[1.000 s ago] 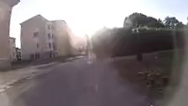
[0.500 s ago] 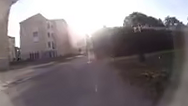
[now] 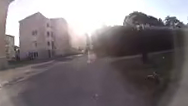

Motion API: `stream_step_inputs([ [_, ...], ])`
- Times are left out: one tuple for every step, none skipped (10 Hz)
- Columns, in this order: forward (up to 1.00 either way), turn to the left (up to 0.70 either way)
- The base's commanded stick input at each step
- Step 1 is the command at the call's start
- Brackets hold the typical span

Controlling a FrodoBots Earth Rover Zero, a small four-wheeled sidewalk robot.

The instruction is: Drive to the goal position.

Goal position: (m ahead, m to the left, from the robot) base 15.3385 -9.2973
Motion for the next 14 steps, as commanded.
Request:
stream_step_inputs([
  [0.44,0.02],
  [0.44,0.02],
  [0.44,0.02],
  [0.44,0.02],
  [0.44,0.02],
  [0.44,0.02],
  [0.44,0.02],
  [0.44,0.02],
  [0.44,0.15],
  [0.44,0.25],
  [0.44,0.26],
  [0.44,0.20],
  [0.44,0.09],
  [0.44,0.02],
])
